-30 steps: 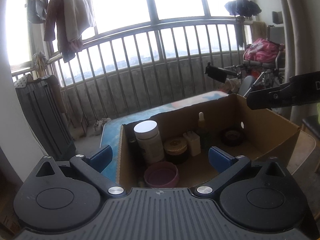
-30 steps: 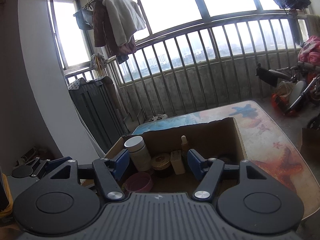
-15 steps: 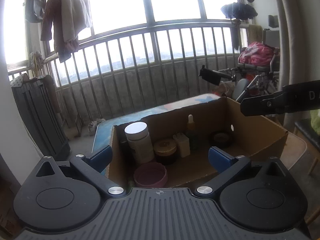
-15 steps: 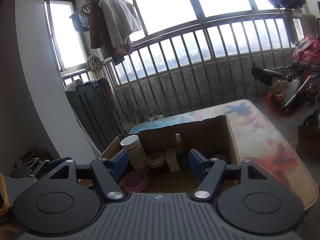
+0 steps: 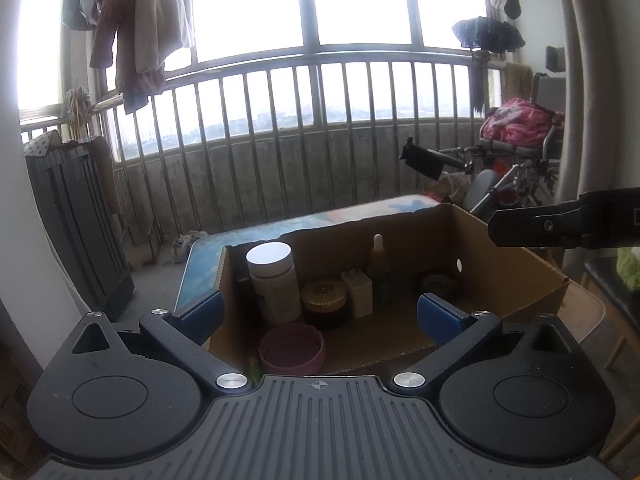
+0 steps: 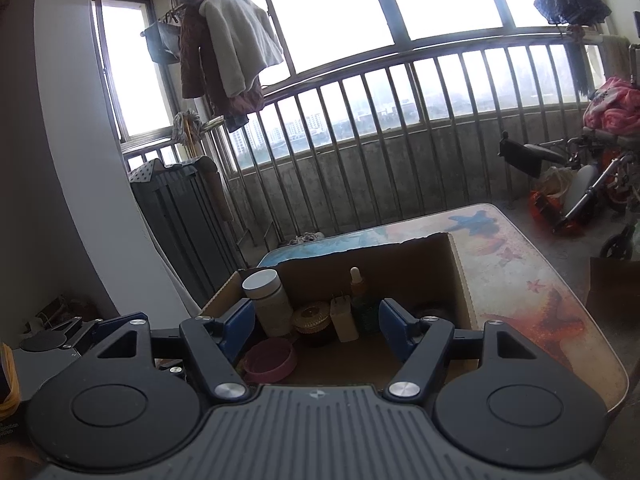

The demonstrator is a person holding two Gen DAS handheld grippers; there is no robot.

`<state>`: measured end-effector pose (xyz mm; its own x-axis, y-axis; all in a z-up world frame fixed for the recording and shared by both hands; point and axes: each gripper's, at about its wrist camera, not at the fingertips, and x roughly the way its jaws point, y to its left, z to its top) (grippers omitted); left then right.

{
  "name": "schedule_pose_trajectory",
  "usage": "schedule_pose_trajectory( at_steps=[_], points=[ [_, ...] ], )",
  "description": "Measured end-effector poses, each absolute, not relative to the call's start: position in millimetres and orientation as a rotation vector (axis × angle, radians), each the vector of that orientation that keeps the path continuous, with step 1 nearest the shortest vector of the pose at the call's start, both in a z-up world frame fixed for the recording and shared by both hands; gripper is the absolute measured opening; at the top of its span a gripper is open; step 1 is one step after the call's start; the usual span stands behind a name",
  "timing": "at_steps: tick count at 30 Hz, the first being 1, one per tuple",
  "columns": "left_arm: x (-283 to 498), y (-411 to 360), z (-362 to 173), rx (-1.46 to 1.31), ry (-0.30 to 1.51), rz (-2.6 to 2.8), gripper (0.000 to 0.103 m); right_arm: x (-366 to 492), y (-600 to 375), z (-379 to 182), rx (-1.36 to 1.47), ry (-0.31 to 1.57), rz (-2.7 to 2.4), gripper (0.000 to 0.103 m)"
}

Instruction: Organize rigid objects

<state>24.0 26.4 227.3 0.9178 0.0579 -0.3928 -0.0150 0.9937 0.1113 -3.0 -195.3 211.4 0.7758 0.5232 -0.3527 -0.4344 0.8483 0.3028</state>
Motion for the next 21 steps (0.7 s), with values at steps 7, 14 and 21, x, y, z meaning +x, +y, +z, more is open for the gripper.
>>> schedule_pose_trajectory(
  at_steps=[7, 14, 21],
  points=[
    [24.3, 30.2, 218.3, 0.092, 0.440, 0.058, 0.103, -3.7, -195.7, 210.4, 0.209, 0.442, 0.524, 0.072],
    [20.0, 28.5, 218.6, 0.112, 0.427, 0.048, 0.103, -3.1, -194.2, 209.8, 0.204, 0.447, 0.522, 0.072],
    [21.5, 30.1, 218.4, 0.103, 0.436, 0.056, 0.103, -2.7, -191.2, 208.9, 0.194, 0.453, 0.529, 0.072]
  ],
)
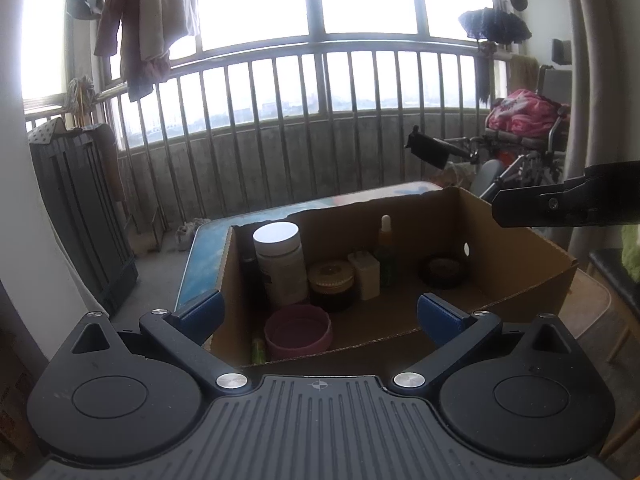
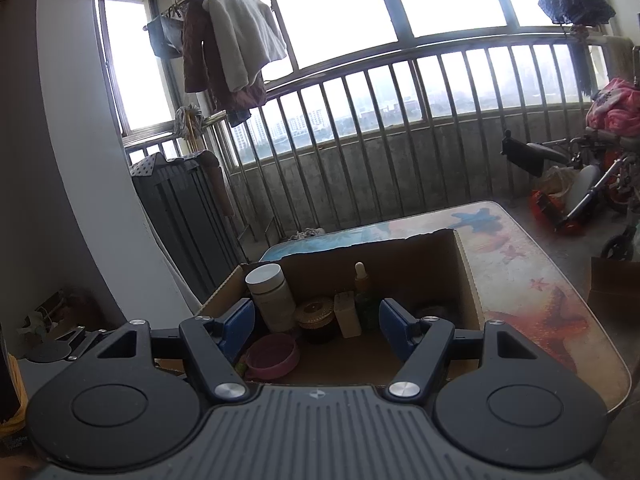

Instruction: Organize rigid objects

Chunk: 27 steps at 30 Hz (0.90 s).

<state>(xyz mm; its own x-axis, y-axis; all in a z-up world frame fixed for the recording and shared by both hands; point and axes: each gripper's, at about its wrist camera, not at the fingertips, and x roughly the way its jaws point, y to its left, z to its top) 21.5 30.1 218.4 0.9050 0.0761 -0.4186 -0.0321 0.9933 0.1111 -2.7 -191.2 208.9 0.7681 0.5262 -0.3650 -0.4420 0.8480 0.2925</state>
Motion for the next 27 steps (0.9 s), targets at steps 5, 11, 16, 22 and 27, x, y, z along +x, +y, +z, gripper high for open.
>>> schedule_pose_trajectory(
  at_steps=[5, 11, 16, 22, 27],
  points=[
    [19.7, 28.4, 219.7, 0.111, 0.423, 0.052, 0.103, -2.1, -190.9, 208.9, 0.195, 0.455, 0.532, 0.073],
    [20.5, 26.5, 217.6, 0.115, 0.431, 0.046, 0.103, -2.6, -191.8, 208.5, 0.196, 0.454, 0.531, 0.073],
    [20.9, 25.9, 217.9, 0.117, 0.430, 0.038, 0.103, -3.3, -193.0, 208.1, 0.199, 0.455, 0.529, 0.073],
    [20.9, 25.5, 216.5, 0.100, 0.437, 0.025, 0.103, -6.4, -193.8, 210.5, 0.190, 0.449, 0.510, 0.073],
    [21.4, 21.5, 216.4, 0.108, 0.435, 0.018, 0.103, -13.1, -189.7, 216.4, 0.135, 0.417, 0.483, 0.077]
  ],
)
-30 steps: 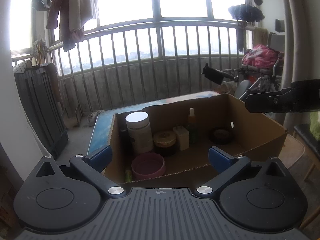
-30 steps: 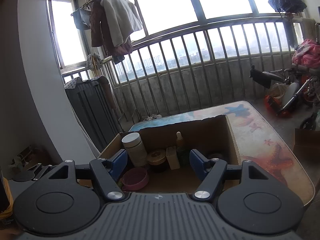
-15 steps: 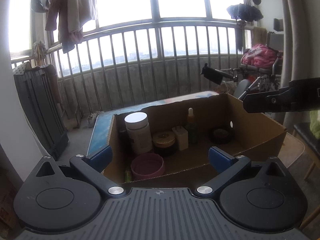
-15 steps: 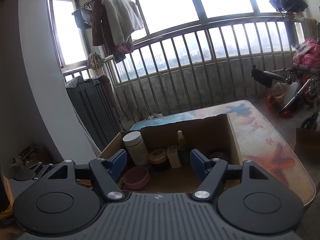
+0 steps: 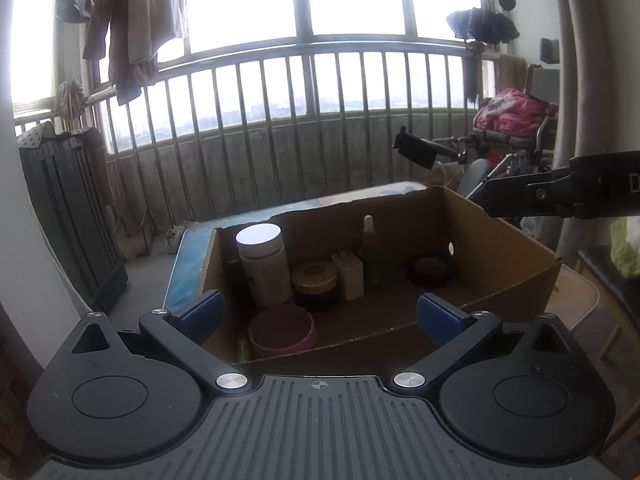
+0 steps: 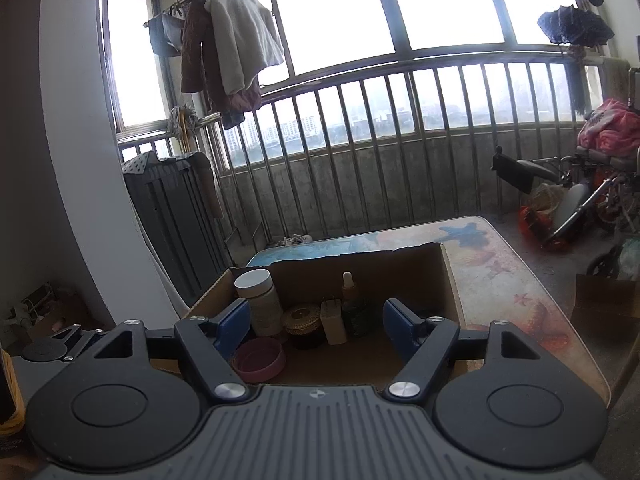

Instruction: Organize rigid objects

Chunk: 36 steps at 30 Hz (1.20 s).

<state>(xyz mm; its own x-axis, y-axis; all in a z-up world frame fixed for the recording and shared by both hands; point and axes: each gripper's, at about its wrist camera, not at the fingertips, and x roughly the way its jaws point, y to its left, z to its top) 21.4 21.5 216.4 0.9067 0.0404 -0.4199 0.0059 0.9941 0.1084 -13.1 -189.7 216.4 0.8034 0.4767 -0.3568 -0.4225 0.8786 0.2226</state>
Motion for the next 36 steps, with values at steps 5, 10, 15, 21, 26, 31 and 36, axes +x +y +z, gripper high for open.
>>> schedule_pose_trajectory(
  at_steps=[5, 10, 15, 21, 26, 31, 36],
  points=[
    [22.0, 20.2, 213.3, 0.115, 0.444, 0.016, 0.103, -13.5, -187.3, 216.1, 0.106, 0.417, 0.486, 0.079],
    [21.5, 22.1, 212.2, 0.117, 0.449, 0.023, 0.103, -11.7, -188.7, 213.3, 0.113, 0.427, 0.483, 0.080],
    [22.2, 23.6, 213.9, 0.113, 0.446, 0.025, 0.103, -10.3, -190.5, 212.2, 0.119, 0.433, 0.488, 0.081],
    [20.6, 21.9, 213.5, 0.097, 0.446, -0.002, 0.103, -8.6, -191.8, 210.5, 0.129, 0.442, 0.496, 0.082],
    [20.3, 15.7, 211.5, 0.115, 0.449, -0.006, 0.103, -7.8, -191.5, 209.0, 0.130, 0.449, 0.491, 0.084],
    [21.3, 12.3, 208.9, 0.125, 0.457, -0.006, 0.103, -8.3, -189.8, 208.5, 0.102, 0.445, 0.472, 0.088],
    [20.7, 11.7, 207.3, 0.126, 0.461, -0.009, 0.103, -7.3, -190.3, 205.1, 0.098, 0.457, 0.468, 0.090]
  ],
)
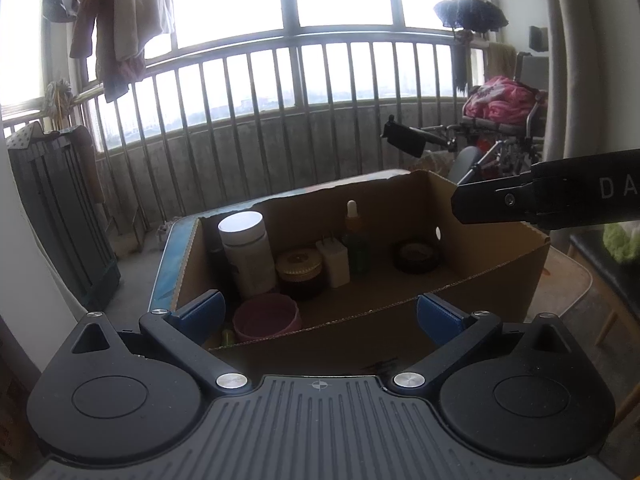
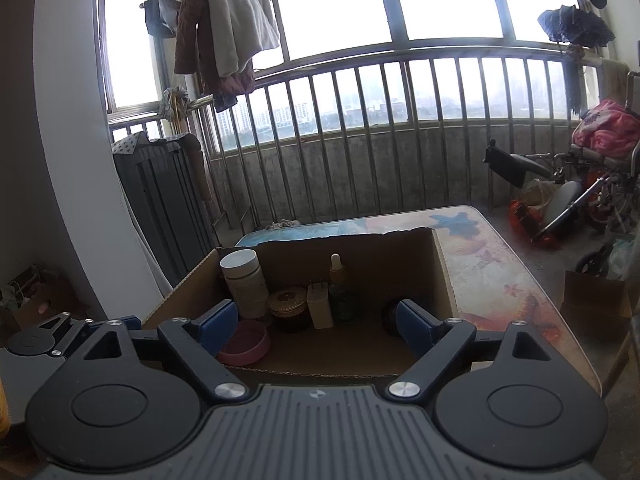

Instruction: Organize rigid objects

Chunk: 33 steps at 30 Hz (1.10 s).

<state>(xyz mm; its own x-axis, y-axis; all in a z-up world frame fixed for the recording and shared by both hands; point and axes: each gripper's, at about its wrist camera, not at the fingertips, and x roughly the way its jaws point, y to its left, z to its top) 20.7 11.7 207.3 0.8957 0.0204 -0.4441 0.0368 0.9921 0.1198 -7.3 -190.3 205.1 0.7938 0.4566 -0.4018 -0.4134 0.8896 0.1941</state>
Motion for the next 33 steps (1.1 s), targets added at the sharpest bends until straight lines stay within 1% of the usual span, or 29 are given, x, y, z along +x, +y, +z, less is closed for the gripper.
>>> schedule_pose_trajectory(
  at_steps=[33],
  points=[
    [18.6, 10.7, 209.6, 0.132, 0.447, -0.001, 0.103, -6.1, -193.5, 206.8, 0.104, 0.449, 0.456, 0.099]
  ],
)
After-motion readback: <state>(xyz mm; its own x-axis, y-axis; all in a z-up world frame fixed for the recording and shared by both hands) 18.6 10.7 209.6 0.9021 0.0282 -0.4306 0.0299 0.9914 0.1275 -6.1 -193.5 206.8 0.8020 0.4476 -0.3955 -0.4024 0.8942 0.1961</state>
